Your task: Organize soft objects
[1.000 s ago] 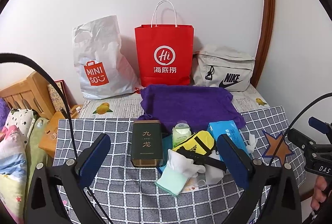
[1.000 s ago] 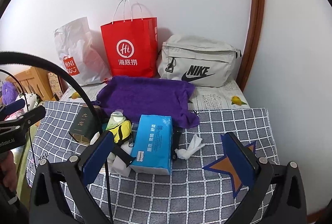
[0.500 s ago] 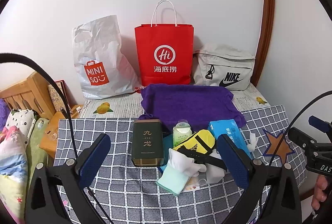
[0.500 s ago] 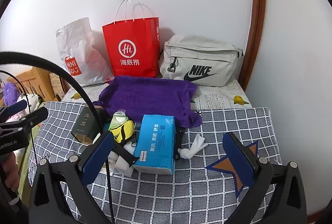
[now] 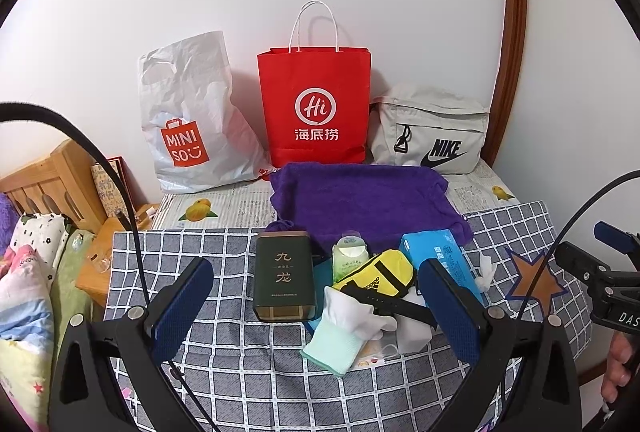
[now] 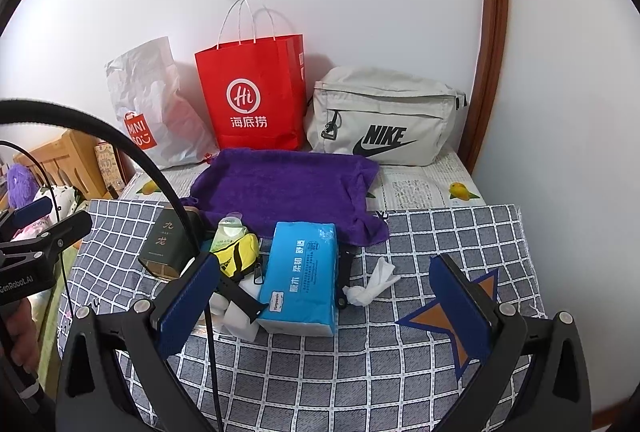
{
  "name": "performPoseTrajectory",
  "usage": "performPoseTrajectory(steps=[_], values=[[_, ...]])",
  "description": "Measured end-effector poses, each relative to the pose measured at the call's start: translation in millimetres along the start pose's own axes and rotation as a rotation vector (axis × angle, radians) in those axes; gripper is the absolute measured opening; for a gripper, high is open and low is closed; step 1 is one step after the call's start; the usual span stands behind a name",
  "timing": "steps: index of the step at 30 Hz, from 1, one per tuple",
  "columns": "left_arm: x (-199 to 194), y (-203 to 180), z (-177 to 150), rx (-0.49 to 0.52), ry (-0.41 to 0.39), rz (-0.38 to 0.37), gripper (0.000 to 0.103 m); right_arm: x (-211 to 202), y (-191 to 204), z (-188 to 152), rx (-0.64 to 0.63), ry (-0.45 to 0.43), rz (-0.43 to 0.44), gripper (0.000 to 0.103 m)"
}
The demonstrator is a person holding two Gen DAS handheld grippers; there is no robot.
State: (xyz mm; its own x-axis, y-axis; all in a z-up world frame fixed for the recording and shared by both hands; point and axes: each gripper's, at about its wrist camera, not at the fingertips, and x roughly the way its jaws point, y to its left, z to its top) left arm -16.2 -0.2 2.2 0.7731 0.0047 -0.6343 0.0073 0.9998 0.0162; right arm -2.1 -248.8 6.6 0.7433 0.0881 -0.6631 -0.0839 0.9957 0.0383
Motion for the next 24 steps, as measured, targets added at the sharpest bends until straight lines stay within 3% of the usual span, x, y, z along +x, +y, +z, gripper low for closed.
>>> performPoseTrajectory(steps=[24], values=[[-3.4,-2.7,0.7,0.018,-0.009,-0.013,0.103,-0.1,-0.6,-1.5,0.005,-0.005,0.006,0.103]])
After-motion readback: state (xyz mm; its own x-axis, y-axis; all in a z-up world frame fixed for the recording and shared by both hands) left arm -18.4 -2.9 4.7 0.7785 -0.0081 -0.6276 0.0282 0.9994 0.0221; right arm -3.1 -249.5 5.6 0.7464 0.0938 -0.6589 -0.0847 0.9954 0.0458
